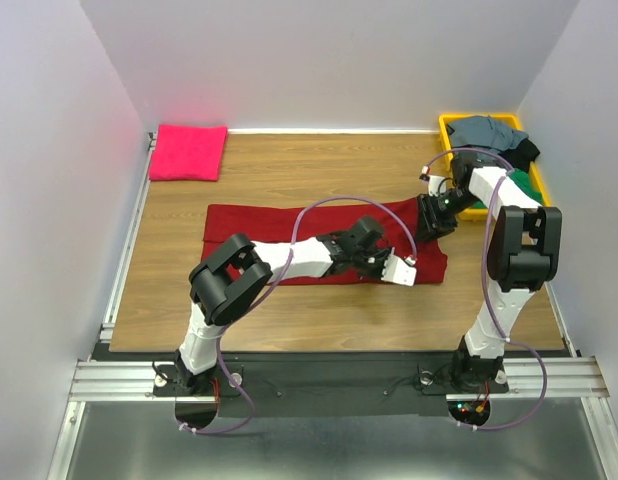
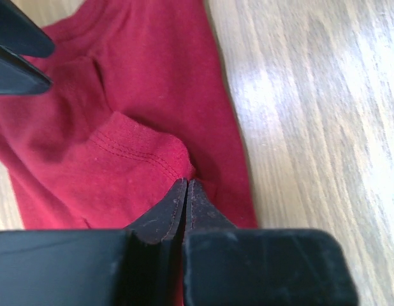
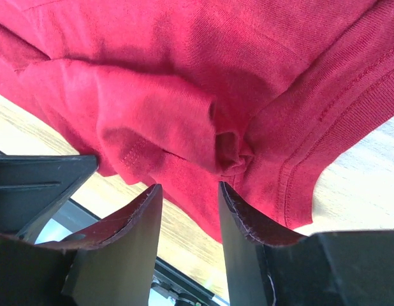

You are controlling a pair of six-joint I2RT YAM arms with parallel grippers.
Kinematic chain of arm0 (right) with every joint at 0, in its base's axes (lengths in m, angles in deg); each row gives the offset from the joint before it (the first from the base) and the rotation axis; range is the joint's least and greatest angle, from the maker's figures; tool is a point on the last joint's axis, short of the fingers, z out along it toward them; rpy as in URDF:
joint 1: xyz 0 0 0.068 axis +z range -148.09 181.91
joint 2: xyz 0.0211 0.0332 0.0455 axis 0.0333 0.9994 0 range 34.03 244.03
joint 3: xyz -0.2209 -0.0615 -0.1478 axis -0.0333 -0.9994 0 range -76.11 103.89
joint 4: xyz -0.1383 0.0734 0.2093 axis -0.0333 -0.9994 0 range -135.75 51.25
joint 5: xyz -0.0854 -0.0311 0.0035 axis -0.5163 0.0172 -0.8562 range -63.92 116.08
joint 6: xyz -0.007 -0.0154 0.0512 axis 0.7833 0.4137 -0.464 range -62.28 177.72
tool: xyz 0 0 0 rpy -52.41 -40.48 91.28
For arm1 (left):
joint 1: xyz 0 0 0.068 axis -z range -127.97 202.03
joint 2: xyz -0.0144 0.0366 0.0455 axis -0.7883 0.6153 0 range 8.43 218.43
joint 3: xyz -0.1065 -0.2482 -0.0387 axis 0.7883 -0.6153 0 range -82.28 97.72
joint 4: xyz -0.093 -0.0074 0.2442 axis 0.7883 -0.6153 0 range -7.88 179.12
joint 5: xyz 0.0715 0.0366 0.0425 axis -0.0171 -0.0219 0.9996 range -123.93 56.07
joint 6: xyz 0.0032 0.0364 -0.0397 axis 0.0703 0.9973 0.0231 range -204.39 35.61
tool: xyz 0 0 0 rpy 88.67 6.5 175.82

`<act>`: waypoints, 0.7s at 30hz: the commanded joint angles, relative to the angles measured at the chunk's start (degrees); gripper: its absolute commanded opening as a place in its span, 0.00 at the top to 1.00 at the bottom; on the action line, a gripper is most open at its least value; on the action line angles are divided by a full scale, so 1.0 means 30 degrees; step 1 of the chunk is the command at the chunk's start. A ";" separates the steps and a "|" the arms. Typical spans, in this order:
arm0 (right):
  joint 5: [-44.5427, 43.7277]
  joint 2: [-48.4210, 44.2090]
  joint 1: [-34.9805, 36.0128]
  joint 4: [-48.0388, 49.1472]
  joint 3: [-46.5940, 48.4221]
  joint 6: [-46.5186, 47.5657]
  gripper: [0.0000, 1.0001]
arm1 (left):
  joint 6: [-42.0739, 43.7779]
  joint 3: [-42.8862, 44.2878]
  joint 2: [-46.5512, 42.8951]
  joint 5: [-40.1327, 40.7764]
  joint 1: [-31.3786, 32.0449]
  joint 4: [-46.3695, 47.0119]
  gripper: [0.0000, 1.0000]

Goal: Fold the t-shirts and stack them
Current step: Fold the tshirt

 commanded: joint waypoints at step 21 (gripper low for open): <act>0.2077 -0.1227 -0.0550 0.0577 0.3352 -0.0786 0.41 | -0.4921 0.3566 -0.0757 -0.3915 -0.3730 -0.0398 1.00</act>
